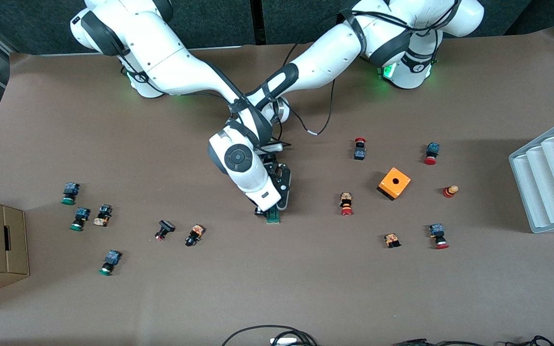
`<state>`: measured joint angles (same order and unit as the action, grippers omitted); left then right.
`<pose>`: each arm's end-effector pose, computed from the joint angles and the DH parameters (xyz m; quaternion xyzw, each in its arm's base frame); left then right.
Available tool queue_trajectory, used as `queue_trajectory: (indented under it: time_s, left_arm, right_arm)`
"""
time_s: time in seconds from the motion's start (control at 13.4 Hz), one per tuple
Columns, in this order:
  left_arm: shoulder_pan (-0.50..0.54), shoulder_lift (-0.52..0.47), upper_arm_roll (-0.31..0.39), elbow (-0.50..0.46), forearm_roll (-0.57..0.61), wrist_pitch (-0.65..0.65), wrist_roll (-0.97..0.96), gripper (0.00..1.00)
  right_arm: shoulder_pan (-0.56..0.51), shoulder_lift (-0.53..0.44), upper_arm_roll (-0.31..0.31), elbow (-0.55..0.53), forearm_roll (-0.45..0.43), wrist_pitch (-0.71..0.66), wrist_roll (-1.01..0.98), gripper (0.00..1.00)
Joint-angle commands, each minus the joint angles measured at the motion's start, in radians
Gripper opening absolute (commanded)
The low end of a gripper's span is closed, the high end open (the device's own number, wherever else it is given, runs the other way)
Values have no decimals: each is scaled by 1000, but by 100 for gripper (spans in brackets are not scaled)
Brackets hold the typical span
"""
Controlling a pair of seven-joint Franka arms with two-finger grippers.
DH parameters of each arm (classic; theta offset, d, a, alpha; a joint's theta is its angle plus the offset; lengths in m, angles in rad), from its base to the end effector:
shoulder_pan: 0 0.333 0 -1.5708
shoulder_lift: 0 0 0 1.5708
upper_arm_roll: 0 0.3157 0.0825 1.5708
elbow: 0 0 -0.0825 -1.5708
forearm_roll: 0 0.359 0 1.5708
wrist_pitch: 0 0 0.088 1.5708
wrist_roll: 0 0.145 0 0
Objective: Close load switch with both arms
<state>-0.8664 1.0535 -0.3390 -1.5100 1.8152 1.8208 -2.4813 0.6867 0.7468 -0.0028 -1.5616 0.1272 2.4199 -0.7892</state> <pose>0.3786 -0.5628 0.0702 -0.8144 -0.0804 -0.5733 0.0407 0.5400 0.4453 0.1941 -0.7683 -0.6361 -0.0579 0.0407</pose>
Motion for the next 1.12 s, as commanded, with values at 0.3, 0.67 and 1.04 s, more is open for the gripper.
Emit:
queue_trajectory:
  time_s: [0.3,0.67,1.04]
  left_arm:
    - [-6,5,6,14,-5,-11,-7,40]
    - [-6,5,6,14,-5,-11,-7,40]
    - [-6,5,6,14,-5,-11,-7,40]
  right_arm:
    - [-1,8,-19,18,20,58,-15,66]
    - [-7,-1,-19,20,20,56,-13,65]
    - [-9,-1,-19,21,23,56,-12,65]
